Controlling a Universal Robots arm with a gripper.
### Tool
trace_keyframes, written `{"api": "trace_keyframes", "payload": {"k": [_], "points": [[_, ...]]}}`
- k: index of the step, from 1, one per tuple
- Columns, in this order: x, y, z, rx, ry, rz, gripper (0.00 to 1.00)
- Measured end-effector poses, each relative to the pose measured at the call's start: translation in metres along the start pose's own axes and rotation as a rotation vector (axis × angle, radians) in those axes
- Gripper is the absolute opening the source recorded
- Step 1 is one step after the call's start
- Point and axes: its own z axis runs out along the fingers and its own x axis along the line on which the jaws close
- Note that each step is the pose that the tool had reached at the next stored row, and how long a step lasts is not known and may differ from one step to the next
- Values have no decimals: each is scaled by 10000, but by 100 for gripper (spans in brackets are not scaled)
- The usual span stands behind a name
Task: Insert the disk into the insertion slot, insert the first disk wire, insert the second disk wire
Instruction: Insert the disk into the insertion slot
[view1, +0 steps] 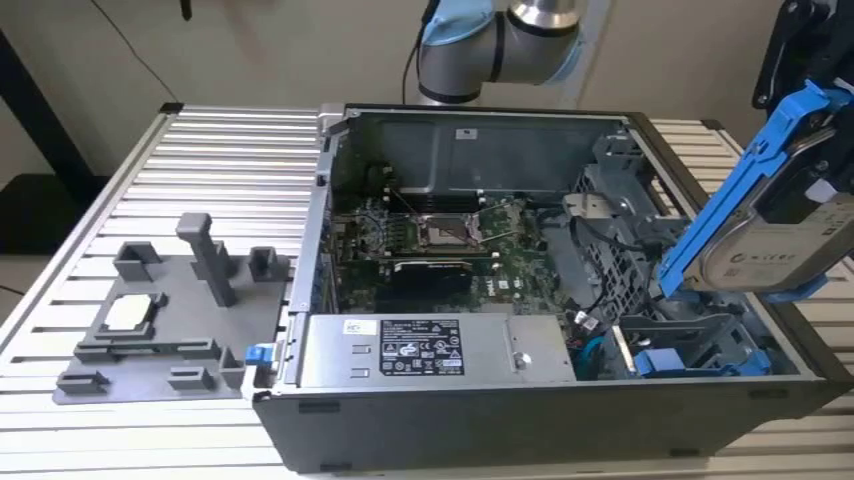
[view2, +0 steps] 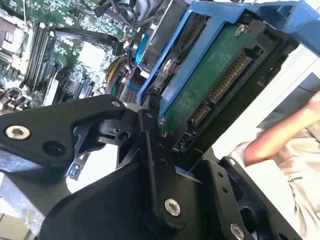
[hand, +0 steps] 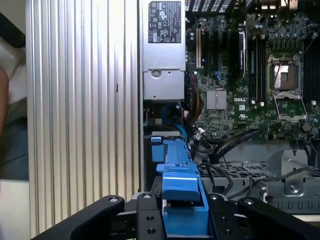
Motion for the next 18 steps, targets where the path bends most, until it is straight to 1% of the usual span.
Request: {"api": "trace_keyframes", "payload": {"k": [3,18], "points": [[0,-1,13,24,2,0,33],[0,-4,99,25,3,0,33]]}}
